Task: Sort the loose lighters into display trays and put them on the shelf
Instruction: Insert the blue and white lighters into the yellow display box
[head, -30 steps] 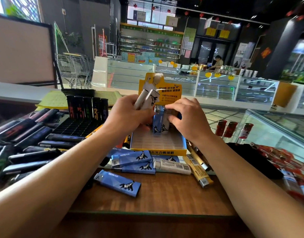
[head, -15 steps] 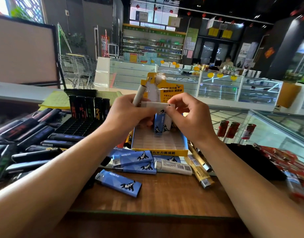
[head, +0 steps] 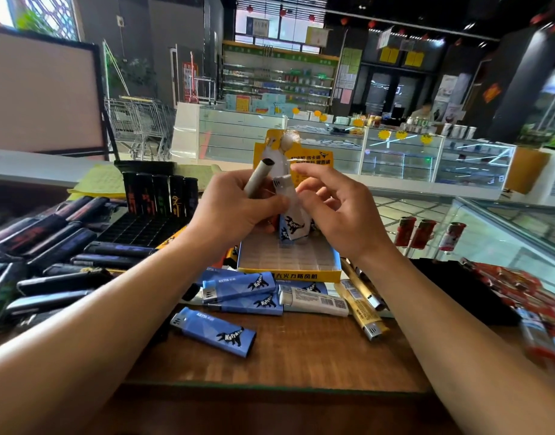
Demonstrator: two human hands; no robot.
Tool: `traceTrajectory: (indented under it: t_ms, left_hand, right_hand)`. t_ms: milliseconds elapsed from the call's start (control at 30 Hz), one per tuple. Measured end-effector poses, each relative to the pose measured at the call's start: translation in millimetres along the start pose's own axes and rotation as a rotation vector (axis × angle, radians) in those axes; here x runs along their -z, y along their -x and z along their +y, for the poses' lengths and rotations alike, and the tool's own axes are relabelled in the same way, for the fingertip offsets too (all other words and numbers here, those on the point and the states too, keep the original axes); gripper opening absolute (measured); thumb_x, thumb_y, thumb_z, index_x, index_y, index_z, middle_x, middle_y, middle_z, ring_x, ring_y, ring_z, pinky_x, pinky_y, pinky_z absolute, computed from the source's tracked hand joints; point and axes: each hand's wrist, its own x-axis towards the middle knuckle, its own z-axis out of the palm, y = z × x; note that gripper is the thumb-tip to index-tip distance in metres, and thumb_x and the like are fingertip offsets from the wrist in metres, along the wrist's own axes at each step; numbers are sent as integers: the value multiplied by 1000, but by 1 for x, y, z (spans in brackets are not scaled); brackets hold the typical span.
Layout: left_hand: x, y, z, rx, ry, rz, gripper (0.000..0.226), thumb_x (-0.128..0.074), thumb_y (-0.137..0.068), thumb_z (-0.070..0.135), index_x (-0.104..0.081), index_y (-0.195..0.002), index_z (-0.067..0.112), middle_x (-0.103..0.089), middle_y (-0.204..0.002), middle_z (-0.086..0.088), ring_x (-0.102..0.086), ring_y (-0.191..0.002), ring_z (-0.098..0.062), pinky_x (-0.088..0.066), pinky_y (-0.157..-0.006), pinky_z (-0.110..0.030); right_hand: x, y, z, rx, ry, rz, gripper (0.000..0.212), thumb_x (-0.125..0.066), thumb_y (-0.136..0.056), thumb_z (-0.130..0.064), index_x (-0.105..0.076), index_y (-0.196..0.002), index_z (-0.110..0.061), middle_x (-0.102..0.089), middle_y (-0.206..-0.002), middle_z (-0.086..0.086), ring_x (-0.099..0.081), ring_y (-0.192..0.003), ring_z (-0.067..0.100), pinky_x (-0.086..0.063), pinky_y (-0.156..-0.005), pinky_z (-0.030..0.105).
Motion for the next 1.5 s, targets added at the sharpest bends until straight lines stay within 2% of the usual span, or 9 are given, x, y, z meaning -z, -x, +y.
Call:
traceTrajectory:
  t_ms: [300, 467, 600, 700, 833, 1033, 1200, 1367, 1500]
  left_hand:
    - [-1, -1, -7, -198, -371, -64, 12, -81, -77, 26, -72, -83, 21, -66, -68, 2, -64, -60, -19, -56, -57, -39]
    - [1, -5, -7, -123, -265, 20, 9, -77, -82, 30, -70, -83, 26, -59, -60, 11, -47, -48, -6, -43, -50, -28]
    - [3, -9, -10, -13, -248, 12, 15, -75, -84, 31, -63, -89, 27, -57, -63, 11, -41, -43, -2, -35, -46, -23]
    - [3, -10, -10, 39, -243, -11, 18, -71, -84, 20, -58, -92, 26, -57, -72, 4, -46, -50, -10, -38, -50, -27]
    - [3, -9, -11, 21, -231, -3, 12, -72, -80, 17, -61, -82, 23, -57, -67, 1, -50, -55, -18, -45, -57, -37]
    - [5, -6, -10, -46, -298, -24, 7, -79, -81, 29, -73, -84, 28, -64, -72, 13, -60, -66, -14, -54, -65, -36]
    - [5, -6, -11, -43, -281, -24, 9, -79, -82, 27, -76, -91, 26, -66, -74, 13, -64, -66, -16, -60, -70, -44]
    - [5, -7, -10, -13, -317, -11, 20, -69, -85, 13, -74, -100, 26, -72, -92, 9, -67, -56, -10, -51, -49, -21]
    - [5, -6, -8, -25, -303, -15, 22, -69, -85, 11, -73, -100, 28, -70, -95, 8, -69, -60, -9, -47, -49, -13]
  right_hand:
    - [3, 0, 0, -59, -8, 3, 13, -71, -88, -21, -72, -100, -26, -68, -82, -12, -61, -71, 12, -52, -61, 21]
    - [17, -2, 6, -109, -40, 108, 6, -66, -91, -18, -67, -93, -24, -68, -80, -2, -64, -72, 11, -51, -61, 20]
    - [23, -2, 18, -143, 64, 139, 9, -66, -91, -18, -68, -99, -21, -66, -83, -9, -61, -72, 2, -48, -62, 15]
    - [20, -2, 21, -122, 154, 135, 23, -66, -92, -15, -70, -112, -25, -61, -87, -19, -59, -76, -5, -46, -66, 7]
    - [14, -1, 24, -113, 223, 114, 19, -66, -91, -13, -73, -107, -21, -60, -80, -24, -57, -69, -10, -40, -58, 4]
    - [7, 0, 28, -81, 346, 72, 19, -67, -90, -13, -73, -108, -18, -68, -88, -8, -60, -72, 1, -42, -65, 1]
    - [0, -4, 31, -2, 435, 91, 19, -69, -88, -15, -74, -107, -17, -72, -98, -2, -58, -84, 10, -47, -75, 21]
    - [-2, -5, 34, -17, 447, 116, 18, -68, -89, -17, -73, -107, -16, -73, -99, -2, -56, -78, 5, -43, -71, 17]
    - [-2, -4, 35, -33, 421, 127, 15, -68, -89, -14, -73, -103, -14, -72, -94, -2, -52, -71, 0, -38, -66, 9]
